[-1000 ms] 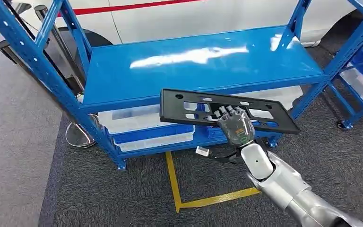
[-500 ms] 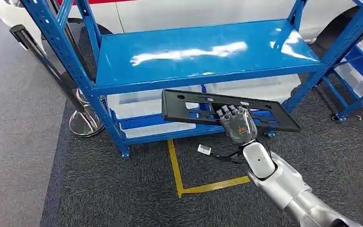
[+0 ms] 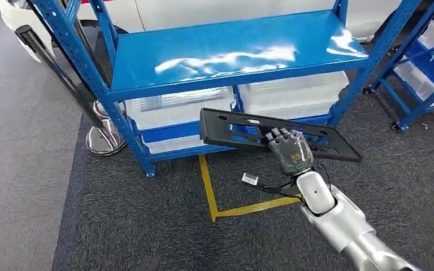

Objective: Take the parts from the cabinet and place them on the table.

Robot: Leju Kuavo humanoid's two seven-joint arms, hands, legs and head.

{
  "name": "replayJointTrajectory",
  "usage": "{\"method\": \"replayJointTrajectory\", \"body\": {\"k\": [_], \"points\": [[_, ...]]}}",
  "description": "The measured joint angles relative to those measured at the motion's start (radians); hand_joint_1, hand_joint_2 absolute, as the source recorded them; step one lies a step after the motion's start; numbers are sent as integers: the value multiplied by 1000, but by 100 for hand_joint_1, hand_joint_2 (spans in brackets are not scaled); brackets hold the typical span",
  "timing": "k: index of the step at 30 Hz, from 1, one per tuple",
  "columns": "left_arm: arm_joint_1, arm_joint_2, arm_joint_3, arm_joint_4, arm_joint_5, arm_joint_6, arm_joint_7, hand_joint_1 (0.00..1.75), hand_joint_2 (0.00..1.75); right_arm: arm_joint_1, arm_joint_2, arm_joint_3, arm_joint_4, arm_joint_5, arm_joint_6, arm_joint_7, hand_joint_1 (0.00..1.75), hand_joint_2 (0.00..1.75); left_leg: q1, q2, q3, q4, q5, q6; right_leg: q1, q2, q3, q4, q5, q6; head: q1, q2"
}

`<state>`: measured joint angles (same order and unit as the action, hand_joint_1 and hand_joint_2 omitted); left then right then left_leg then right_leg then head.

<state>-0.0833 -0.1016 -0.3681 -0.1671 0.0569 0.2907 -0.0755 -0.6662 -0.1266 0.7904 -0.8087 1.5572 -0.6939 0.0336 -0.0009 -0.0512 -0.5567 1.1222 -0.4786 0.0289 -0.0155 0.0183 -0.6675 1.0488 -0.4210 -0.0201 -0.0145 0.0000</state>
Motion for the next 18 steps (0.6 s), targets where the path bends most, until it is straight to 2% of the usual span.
{"method": "replayJointTrajectory", "body": {"k": [1,2,4,5,6,7,8,9,10,11,12,13,14,15,16,17,18], "points": [[3,2,0,0,-2,0,0,0,175,0,3,-12,0,0,0,0,175,175,1,-8,59,-85,-37,4,5,8,-4,0,7,6,1,0],[4,2,0,0,-3,0,0,0,175,3,9,-21,0,0,-1,-1,175,175,-1,-4,75,-118,-52,-4,0,15,-6,-4,18,12,0,0],[3,2,0,0,-2,0,0,0,175,8,11,-34,1,1,-2,-1,175,175,-7,6,72,-122,-40,2,-7,34,-8,-19,39,24,0,0],[3,2,0,0,-2,0,0,0,175,11,11,-40,2,1,-2,-1,175,175,7,20,80,-165,-28,7,4,42,-12,-21,42,32,0,0],[2,2,0,0,-2,0,0,0,175,15,9,-49,2,1,-2,-1,175,175,9,37,81,-168,-14,10,5,26,-25,-6,22,32,2,0],[2,2,0,0,-2,0,-1,0,175,15,9,-51,3,1,-2,-2,175,175,8,44,77,-175,-7,21,3,11,-45,42,-18,32,7,0],[3,2,0,0,-2,-1,-1,0,175,14,9,-54,3,2,-2,-2,175,175,7,58,69,-174,-3,18,1,-1,-79,128,-65,37,6,0],[5,1,0,0,-2,-1,-1,0,175,17,10,-56,3,2,-2,-2,175,175,7,68,63,-169,-2,18,0,-6,-104,195,-94,41,5,0],[5,1,0,0,-2,-1,0,0,175,21,11,-56,3,3,-2,-4,175,175,7,79,56,-161,-2,18,-2,-9,-124,256,-117,45,5,0],[5,1,0,0,-2,-1,-1,0,175,24,11,-57,4,3,-2,-4,175,175,7,88,49,-153,-3,18,-5,-13,-125,276,-117,49,5,0],[5,1,0,0,-2,-1,0,0,175,27,11,-60,6,3,-2,-4,175,175,9,99,41,-143,-5,15,-10,-17,-95,236,-91,53,5,0],[5,1,0,0,-2,-1,-1,0,175,28,11,-62,6,3,-2,-4,175,175,10,107,36,-133,-9,10,-13,-24,-50,167,-59,56,5,0],[4,0,0,0,-2,-1,-1,0,175,27,11,-65,6,3,-2,-4,175,175,12,116,32,-122,-15,3,-15,-42,4,78,-25,58,5,0],[5,0,0,0,-2,-1,-1,0,175,26,11,-67,6,3,-2,-4,175,175,12,124,27,-110,-23,-6,-12,-72,33,15,-36,61,5,0],[3,1,0,0,-2,0,-1,0,175,24,13,-67,6,3,-2,-4,175,175,1,129,19,-97,-29,-14,3,-88,33,13,-39,48,7,0],[3,1,0,0,-2,0,-1,0,175,27,14,-67,5,3,-2,-4,175,175,1,134,20,-95,-29,-18,-2,-68,28,17,-39,34,3,0],[3,1,0,0,-2,-1,-1,0,175,29,13,-67,6,3,-2,-4,175,175,-1,139,19,-94,-29,-20,0,-65,26,18,-39,31,2,0]]}}
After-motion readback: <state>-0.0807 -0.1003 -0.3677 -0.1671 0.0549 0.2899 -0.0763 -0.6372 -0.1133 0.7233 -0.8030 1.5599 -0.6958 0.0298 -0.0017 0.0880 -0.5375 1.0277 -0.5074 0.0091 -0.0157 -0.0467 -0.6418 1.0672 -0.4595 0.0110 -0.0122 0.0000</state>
